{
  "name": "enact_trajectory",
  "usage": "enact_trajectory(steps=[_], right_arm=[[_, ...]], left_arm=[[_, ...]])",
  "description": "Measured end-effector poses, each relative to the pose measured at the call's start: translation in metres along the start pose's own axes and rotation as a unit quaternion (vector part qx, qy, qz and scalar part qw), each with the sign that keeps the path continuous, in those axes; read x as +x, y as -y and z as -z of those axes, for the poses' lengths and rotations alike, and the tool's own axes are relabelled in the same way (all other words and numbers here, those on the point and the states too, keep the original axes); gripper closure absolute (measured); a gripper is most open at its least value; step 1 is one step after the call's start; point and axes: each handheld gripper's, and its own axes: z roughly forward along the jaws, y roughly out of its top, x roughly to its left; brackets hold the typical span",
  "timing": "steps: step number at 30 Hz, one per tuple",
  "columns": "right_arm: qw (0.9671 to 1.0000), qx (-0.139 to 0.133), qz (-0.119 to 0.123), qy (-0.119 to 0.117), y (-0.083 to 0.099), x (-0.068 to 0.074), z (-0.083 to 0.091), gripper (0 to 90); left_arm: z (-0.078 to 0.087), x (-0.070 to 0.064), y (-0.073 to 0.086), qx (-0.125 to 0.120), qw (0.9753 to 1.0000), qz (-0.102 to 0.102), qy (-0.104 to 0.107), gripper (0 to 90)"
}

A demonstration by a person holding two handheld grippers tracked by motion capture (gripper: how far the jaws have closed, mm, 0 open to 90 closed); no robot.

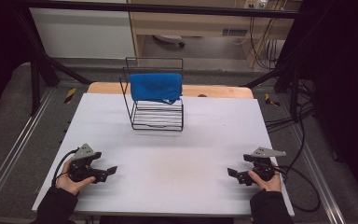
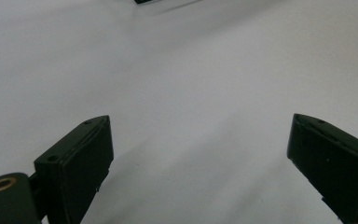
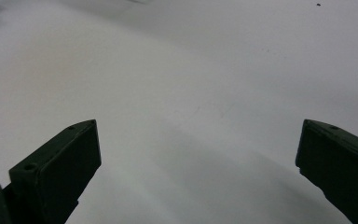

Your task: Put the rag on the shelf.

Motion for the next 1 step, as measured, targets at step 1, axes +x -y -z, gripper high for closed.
enact_trajectory(steps=[1], right_arm=[[1.0000,0.002,0.001,0.001,0.0004,0.0003,-0.0001,0.6]], left_arm=[[-0.0002,0.0000,0.0001,0.001,1.0000,0.000,-0.001,7.1]])
